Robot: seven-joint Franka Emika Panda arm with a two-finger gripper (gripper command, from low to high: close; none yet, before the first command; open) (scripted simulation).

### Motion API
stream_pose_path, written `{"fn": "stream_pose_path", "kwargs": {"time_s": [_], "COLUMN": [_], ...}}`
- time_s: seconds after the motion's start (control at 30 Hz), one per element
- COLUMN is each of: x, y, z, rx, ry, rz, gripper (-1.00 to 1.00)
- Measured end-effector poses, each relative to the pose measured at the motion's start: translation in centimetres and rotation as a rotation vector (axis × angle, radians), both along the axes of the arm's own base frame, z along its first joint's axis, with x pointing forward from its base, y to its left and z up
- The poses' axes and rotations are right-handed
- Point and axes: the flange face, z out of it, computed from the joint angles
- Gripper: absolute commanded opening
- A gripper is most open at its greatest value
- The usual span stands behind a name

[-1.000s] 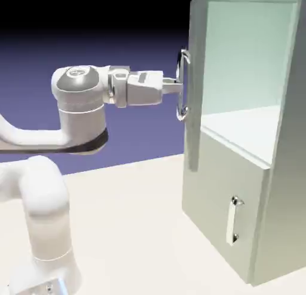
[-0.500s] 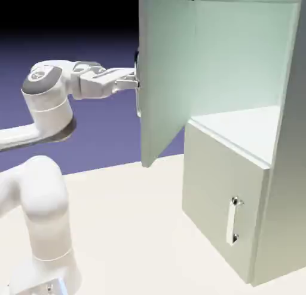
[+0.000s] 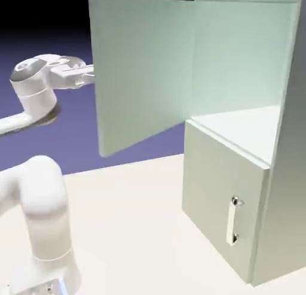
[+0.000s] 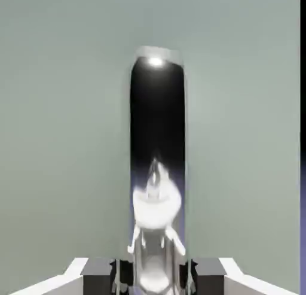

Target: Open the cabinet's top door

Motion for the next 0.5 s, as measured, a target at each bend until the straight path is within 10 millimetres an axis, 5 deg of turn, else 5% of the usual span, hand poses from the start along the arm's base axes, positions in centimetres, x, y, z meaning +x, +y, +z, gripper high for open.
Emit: {"fn": "stream_pose_path", "kwargs": {"time_s": [0.47, 0.5], "x": [2.0, 2.2], "y": [14.2, 14.8], "z": [0.0, 0.0], "rx": [0.000, 0.000], "ry": [0.000, 0.000], "rz": [-0.380, -0.397], "gripper": [-1.00, 1.00]}}
